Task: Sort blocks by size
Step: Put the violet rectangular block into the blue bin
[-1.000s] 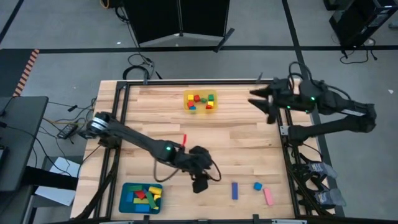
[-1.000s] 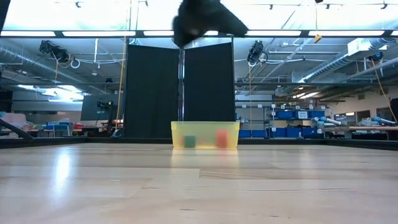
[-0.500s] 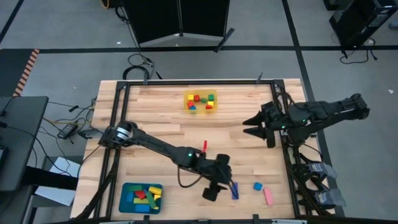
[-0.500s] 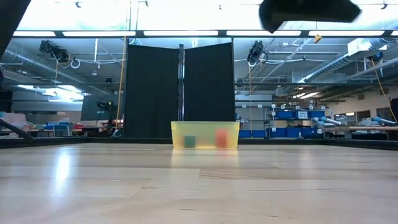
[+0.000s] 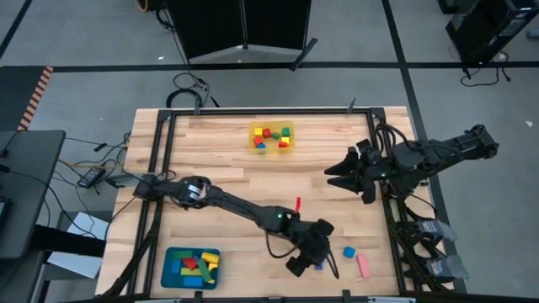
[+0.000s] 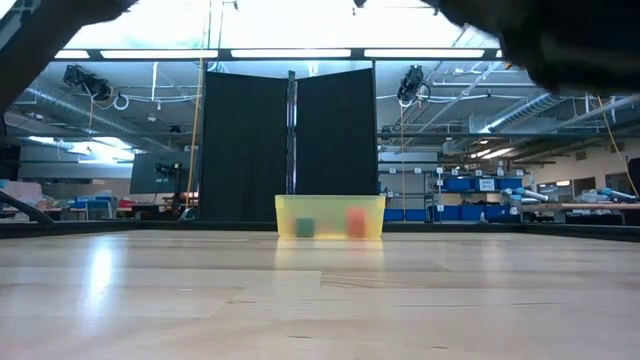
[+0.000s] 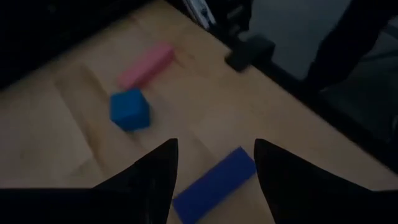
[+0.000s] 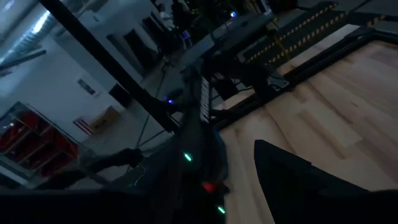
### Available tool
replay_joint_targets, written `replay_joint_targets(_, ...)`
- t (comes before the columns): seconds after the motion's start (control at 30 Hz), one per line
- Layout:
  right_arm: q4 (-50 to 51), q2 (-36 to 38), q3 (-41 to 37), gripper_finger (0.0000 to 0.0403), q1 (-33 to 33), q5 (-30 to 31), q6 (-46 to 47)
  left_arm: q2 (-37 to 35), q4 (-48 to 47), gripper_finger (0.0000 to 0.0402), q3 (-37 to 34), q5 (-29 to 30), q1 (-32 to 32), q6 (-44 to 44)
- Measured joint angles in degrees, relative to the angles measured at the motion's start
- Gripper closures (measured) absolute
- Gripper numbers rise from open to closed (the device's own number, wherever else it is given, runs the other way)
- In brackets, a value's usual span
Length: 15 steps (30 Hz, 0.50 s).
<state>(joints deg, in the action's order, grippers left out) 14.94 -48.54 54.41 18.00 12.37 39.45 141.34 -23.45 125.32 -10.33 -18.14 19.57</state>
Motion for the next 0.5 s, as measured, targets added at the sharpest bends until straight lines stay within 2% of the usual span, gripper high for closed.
replay_joint_targets(0.2, -0.3, 0.2, 0.0, 0.0192, 0.4, 0.0, 1.3, 3.4, -4.0, 0.0183, 3.1, -4.0, 0.2, 5.6)
replay_joint_targets(0.33, -0.2, 0.2, 0.0, 0.0192, 0.4, 0.0, 1.5, 3.5, -7.5, 0.0183, 3.2, -4.0, 0.3, 12.3)
replay_joint_targets(0.5, -0.2, 0.1, 0.0, 0.0192, 0.4, 0.0, 2.0, 3.5, -5.5, 0.0183, 3.2, -2.6, 1.0, 16.1)
